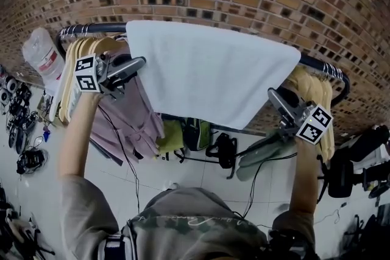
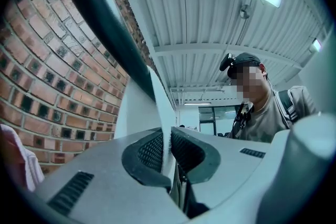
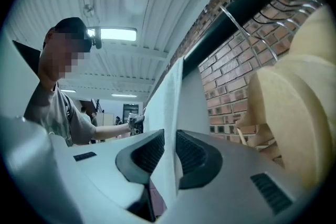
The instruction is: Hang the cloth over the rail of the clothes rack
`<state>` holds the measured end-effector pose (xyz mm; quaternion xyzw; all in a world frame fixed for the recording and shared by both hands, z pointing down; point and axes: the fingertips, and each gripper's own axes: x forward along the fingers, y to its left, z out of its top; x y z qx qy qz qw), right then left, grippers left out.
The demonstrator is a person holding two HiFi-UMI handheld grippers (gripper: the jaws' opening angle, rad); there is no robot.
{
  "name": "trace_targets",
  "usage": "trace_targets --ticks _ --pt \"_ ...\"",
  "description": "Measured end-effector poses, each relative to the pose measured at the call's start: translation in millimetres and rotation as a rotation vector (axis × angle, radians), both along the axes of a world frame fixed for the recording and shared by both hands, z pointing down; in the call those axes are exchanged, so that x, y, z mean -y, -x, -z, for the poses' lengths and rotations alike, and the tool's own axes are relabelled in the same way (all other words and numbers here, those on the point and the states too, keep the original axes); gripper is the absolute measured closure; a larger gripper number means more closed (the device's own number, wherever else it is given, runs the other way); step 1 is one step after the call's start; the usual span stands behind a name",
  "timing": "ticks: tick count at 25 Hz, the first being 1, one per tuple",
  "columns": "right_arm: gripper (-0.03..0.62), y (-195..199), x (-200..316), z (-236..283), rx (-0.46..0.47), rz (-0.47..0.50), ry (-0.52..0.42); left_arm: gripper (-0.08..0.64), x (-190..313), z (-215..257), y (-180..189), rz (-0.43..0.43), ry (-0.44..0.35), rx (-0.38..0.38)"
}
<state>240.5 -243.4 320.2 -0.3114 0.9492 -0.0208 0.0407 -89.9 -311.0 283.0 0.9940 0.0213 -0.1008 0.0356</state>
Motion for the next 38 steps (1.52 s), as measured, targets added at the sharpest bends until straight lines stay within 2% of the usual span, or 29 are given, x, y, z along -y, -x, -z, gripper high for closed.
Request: trace_targets --ticks 1,2,7,11,17,20,23,27,30,33,34,35,38 --pt "0.524 0.6 0.9 0.0 0.001 0.001 0.007 0.541 -0.3 0.7 0.1 0.004 -0.004 0.001" --pt "0.565 0.9 1.4 0.0 0.001 0.002 0.014 0.541 -0.8 1.3 0.1 0.008 -0.009 0.004" --pt "0.568 2.5 -3.5 10.2 -0.008 -0.003 -0.005 0.541 -5.1 3.6 2.5 0.017 -0.029 0.021" --pt "0.568 3.4 -12.8 32.7 0.040 -0.004 -0.059 0.541 -8.0 6.5 6.7 0.029 -0.052 0.015" --pt "0.568 -8.6 -22.6 72.3 0.104 -0.012 -0.116 0.541 -10.1 34.5 9.8 0.054 -0.072 -0.065" --pt "0.568 -14.7 -18.1 72.7 0.099 -0.039 -0.104 0.541 -8.1 41.1 10.5 0.075 -0.088 -0.064" --pt "0.568 -18.8 -12.0 59.6 0.092 -0.068 -0.081 0.541 -0.3 32.2 13.1 0.102 -0.070 -0.041" --pt "0.568 -17.3 -14.0 58.0 0.099 -0.014 -0.107 0.540 4.3 30.6 16.9 0.108 -0.051 -0.047" --pt "0.566 -19.6 -12.2 60.7 0.102 -0.025 -0.119 0.538 8.2 28.4 17.5 0.141 -0.032 -0.026" --pt "0.555 -24.5 -10.1 62.0 0.126 -0.045 -0.103 0.477 15.0 21.8 21.2 0.173 0.023 -0.028" --pt "0.494 -24.8 -11.1 62.3 0.128 -0.041 -0.100 0.457 17.4 19.7 23.4 0.187 0.034 -0.032" --pt "0.468 -23.9 -12.8 62.4 0.126 -0.032 -0.103 0.438 19.2 18.2 26.5 0.196 0.046 -0.041" --pt "0.466 -19.6 -16.4 61.3 0.116 -0.015 -0.110 0.383 19.1 15.8 36.5 0.203 0.079 -0.078"
